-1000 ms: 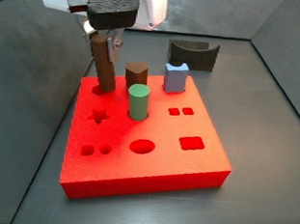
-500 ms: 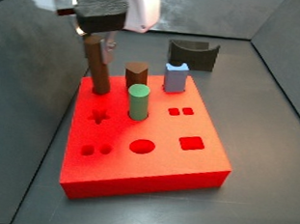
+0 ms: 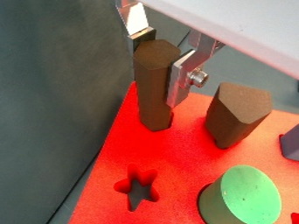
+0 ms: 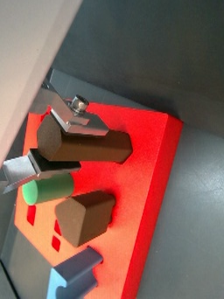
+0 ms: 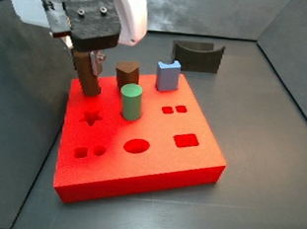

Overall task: Pick up the hexagon object. Move up. Place the hexagon object on the fixture. Regrasp the hexagon object. Move to above the board. Insert the hexagon object.
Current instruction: Insert the hexagon object.

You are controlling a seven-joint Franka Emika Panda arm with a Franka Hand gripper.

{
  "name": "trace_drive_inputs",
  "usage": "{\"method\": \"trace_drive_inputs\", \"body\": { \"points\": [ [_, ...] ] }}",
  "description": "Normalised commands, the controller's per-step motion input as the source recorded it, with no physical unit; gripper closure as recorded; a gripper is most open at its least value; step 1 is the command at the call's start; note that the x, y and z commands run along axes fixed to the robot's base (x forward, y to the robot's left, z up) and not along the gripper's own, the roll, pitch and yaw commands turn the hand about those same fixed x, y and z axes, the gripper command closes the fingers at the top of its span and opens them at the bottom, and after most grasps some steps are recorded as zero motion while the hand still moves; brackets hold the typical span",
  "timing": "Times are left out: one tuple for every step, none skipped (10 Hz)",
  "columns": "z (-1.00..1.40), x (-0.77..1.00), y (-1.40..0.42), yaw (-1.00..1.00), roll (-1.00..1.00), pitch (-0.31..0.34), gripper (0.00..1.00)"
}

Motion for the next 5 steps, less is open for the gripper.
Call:
{"method": "trace_drive_inputs", "body": {
  "points": [
    [-1.00, 0.46, 0.03, 0.02, 0.06, 0.000, 1.00],
    [-0.97, 0.47, 0.02, 0.05, 0.08, 0.051, 1.00],
    [-0.42, 0.33, 0.00, 0.02, 0.00, 0.063, 1.00],
    [0.00, 0.00, 0.00, 0.00, -0.01, 0.000, 1.00],
    [0.00, 0.00, 0.00, 0.00, 0.02, 0.000, 1.00]
  ]
}}
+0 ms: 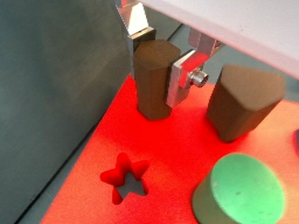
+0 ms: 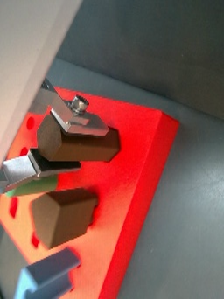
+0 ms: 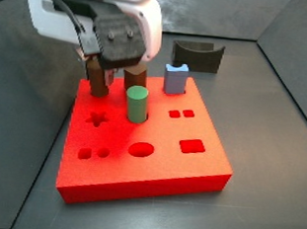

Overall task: Pick up the hexagon object. Move up. Place the hexagon object on the fixture. Regrasp the hexagon object. Move to above the board. Insert the hexagon object.
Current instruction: Insert the hexagon object.

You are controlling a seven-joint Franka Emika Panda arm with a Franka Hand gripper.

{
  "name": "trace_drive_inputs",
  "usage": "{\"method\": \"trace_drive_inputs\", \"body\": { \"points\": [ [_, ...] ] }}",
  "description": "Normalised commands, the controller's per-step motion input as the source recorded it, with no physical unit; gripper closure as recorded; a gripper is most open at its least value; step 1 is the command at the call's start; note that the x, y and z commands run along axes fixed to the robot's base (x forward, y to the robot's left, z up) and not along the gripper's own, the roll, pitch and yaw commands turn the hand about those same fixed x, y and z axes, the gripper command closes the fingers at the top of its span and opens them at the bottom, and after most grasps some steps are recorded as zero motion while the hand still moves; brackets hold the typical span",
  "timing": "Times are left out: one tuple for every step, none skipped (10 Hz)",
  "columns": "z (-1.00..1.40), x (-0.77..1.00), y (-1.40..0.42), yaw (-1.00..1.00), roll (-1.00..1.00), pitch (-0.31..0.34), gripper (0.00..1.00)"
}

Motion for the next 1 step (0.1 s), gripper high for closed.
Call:
{"method": "trace_drive_inputs", "body": {
  "points": [
    [0.00, 0.00, 0.00, 0.00, 0.00, 0.000, 1.00]
  ]
}}
